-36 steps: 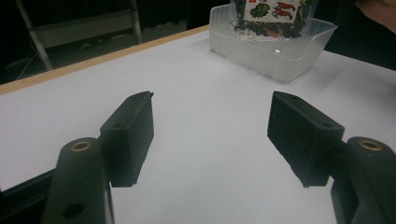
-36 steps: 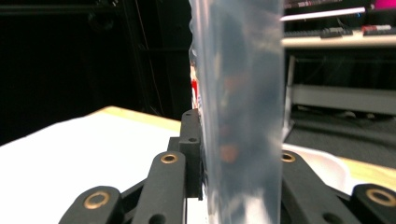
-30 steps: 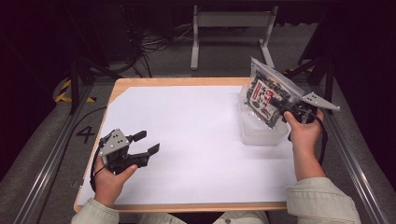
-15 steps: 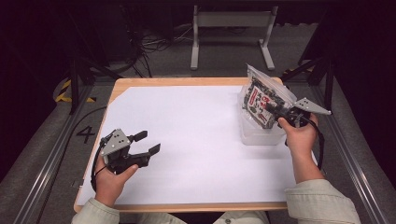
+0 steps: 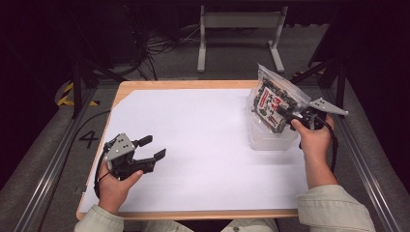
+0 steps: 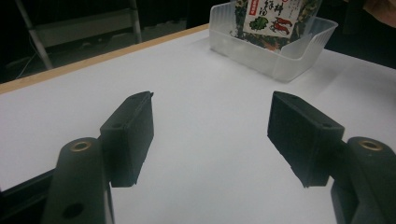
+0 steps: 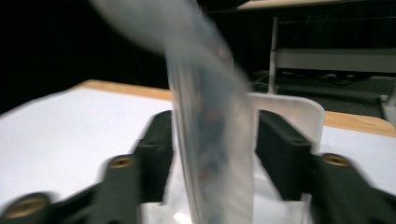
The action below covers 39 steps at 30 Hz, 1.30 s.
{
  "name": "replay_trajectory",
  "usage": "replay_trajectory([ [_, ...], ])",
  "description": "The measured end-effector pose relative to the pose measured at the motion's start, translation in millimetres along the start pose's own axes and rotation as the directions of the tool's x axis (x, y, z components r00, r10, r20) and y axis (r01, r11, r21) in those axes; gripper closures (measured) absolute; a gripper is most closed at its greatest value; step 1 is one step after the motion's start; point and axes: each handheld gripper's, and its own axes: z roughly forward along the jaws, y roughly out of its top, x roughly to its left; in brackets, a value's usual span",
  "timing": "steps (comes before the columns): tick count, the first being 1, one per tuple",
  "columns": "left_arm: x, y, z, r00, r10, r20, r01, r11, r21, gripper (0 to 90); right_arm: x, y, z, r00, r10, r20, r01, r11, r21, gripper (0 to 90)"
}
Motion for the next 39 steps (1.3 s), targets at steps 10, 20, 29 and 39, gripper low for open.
replay_trajectory([
  [10, -0.3, 0.1, -1.7, 1.0000, -0.001, -0.001, 0.001, 1.0000, 0.002, 32.3, 3.8, 19.9, -24.6, 0.9964, -0.084, -0.001, 0.084, 0.9964, -0.004, 18.7],
  [20, -1.0, -0.5, -3.7, 1.0000, 0.000, -0.005, 0.000, 1.0000, 0.000, 32.2, 29.6, 29.0, -48.8, 0.9837, -0.158, -0.085, 0.158, 0.9874, -0.007, 18.4],
  [29, -2.2, 0.6, -5.3, 1.0000, 0.002, 0.000, -0.002, 1.0000, -0.004, 32.1, 55.0, 39.9, -73.2, 0.9712, -0.195, -0.136, 0.192, 0.9806, -0.041, 17.8],
  [39, -5.4, -1.2, -13.8, 0.9998, -0.005, 0.019, 0.005, 1.0000, -0.005, 31.1, 82.0, 32.0, -98.9, 0.9572, -0.220, -0.188, 0.220, 0.9752, -0.024, 18.4],
])
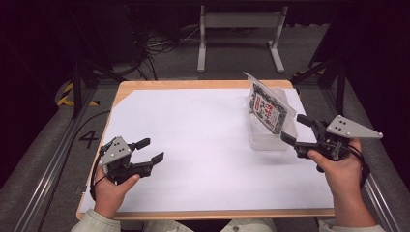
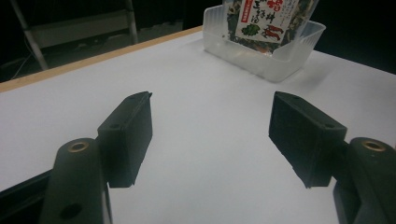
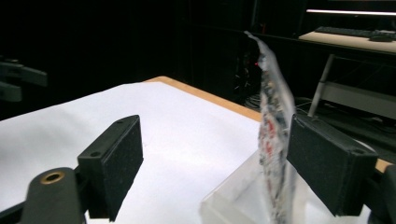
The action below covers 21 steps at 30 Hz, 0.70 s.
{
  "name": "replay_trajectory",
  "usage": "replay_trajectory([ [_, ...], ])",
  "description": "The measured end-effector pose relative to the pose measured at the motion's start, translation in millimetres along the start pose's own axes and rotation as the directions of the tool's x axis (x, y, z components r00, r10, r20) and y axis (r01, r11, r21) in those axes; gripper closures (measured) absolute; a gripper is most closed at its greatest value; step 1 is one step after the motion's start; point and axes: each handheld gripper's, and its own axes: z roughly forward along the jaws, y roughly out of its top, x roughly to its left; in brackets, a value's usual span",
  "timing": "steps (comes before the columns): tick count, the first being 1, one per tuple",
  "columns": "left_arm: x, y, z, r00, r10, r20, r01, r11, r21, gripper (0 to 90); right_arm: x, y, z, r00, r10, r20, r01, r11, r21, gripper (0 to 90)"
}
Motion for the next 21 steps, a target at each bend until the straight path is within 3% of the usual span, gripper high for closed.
replay_trajectory([
  [10, 0.9, -4.9, -7.1, 0.9995, 0.002, 0.032, -0.002, 1.0000, 0.009, 29.6, 19.4, -18.8, 13.6, 0.9914, 0.003, -0.131, -0.001, 0.9999, 0.014, 17.7],
  [17, 1.0, -10.6, -7.4, 0.9991, 0.001, 0.042, -0.002, 0.9997, 0.023, 28.8, 26.1, -40.1, 34.1, 0.9859, 0.012, -0.167, -0.005, 0.9991, 0.042, 17.4],
  [21, 2.0, -15.1, -7.6, 0.9989, -0.005, 0.047, 0.004, 0.9997, 0.024, 28.8, 30.2, -61.3, 49.3, 0.9810, 0.024, -0.192, -0.011, 0.9975, 0.069, 18.9],
])
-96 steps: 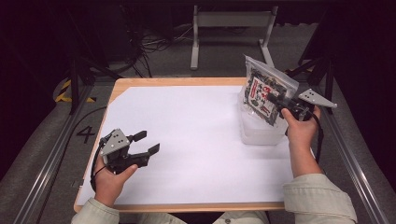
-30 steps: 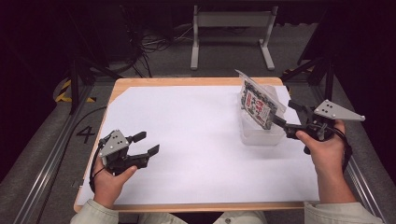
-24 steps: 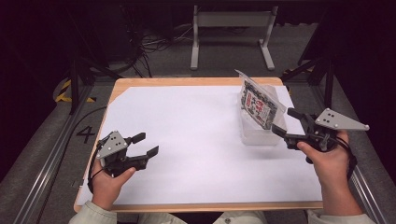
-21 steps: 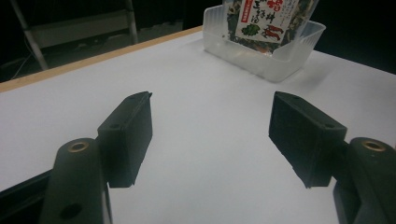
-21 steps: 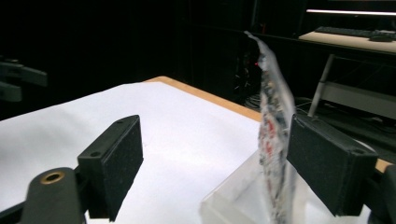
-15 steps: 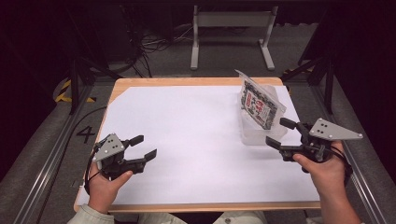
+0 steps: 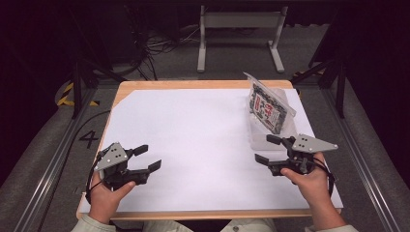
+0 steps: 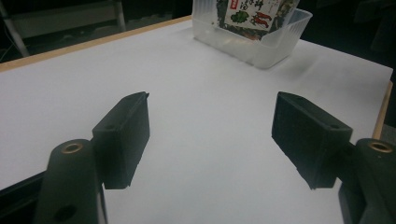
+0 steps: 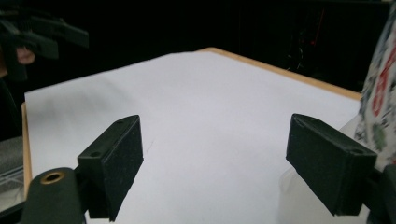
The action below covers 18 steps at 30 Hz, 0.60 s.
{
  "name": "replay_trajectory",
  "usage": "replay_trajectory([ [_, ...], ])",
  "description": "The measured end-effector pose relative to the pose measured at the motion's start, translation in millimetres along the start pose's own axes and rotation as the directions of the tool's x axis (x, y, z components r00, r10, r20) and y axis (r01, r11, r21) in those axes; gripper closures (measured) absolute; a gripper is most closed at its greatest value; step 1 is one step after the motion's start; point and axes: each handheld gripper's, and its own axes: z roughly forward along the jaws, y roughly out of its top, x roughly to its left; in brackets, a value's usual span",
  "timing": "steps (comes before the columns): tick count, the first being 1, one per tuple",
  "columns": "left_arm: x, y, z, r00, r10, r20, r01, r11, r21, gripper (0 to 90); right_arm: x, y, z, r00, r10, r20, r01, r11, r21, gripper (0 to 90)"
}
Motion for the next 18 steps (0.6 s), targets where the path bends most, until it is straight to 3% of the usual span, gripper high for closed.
replay_trajectory([
  [4, 0.8, -5.7, 1.8, 1.0000, -0.007, 0.006, 0.007, 1.0000, -0.003, 28.7, -0.5, -22.3, 14.3, 0.9995, 0.012, -0.029, -0.012, 0.9998, 0.015, 23.0],
  [8, 0.8, -11.7, 7.1, 0.9999, -0.003, 0.016, 0.002, 0.9999, 0.013, 27.9, -0.3, -35.8, 22.0, 0.9998, -0.007, -0.021, 0.008, 0.9990, 0.043, 24.4],
  [12, 3.6, -18.3, 12.2, 1.0000, -0.007, 0.004, 0.007, 0.9996, 0.029, 27.6, -3.8, -49.1, 28.6, 0.9997, 0.016, -0.018, -0.015, 0.9986, 0.050, 25.0],
  [18, 10.3, -27.3, 17.1, 0.9994, -0.025, -0.022, 0.026, 0.9984, 0.050, 27.7, -9.2, -60.7, 33.8, 0.9991, 0.019, 0.039, -0.023, 0.9957, 0.090, 25.3],
])
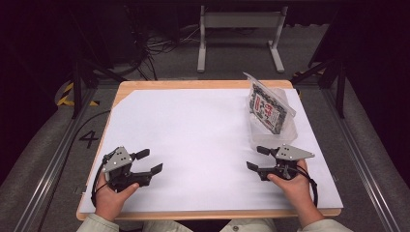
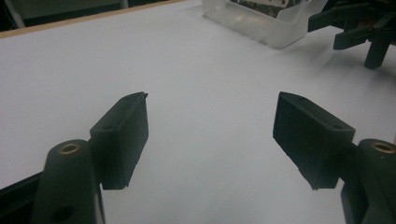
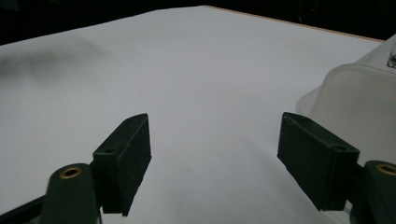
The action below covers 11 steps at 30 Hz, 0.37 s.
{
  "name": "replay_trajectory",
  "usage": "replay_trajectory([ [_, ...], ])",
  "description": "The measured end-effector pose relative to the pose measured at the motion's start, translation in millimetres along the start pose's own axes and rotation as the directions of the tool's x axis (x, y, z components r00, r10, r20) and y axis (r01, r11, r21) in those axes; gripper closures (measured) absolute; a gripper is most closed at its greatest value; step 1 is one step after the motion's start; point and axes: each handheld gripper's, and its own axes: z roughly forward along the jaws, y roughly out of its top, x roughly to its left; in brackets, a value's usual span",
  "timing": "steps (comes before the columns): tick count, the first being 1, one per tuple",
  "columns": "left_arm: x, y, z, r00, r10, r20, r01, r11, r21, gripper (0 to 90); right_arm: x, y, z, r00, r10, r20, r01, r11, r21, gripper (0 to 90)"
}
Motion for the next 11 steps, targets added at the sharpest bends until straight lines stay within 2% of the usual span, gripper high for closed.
replay_trajectory([
  [1, 0.9, -1.5, 0.8, 0.9999, -0.010, -0.005, 0.010, 0.9999, 0.005, 27.6, -0.2, -0.4, 0.3, 1.0000, 0.002, 0.003, -0.002, 1.0000, 0.004, 25.2],
  [5, 7.1, -7.6, 4.2, 0.9964, -0.025, -0.081, 0.029, 0.9984, 0.048, 27.9, -1.7, -2.0, 1.2, 0.9998, 0.019, 0.004, -0.019, 0.9998, 0.011, 25.1],
  [11, 13.6, -13.5, 5.9, 0.9941, -0.073, -0.080, 0.077, 0.9958, 0.048, 27.7, -3.1, -2.3, 0.4, 0.9995, 0.031, 0.001, -0.031, 0.9995, 0.005, 25.5],
])
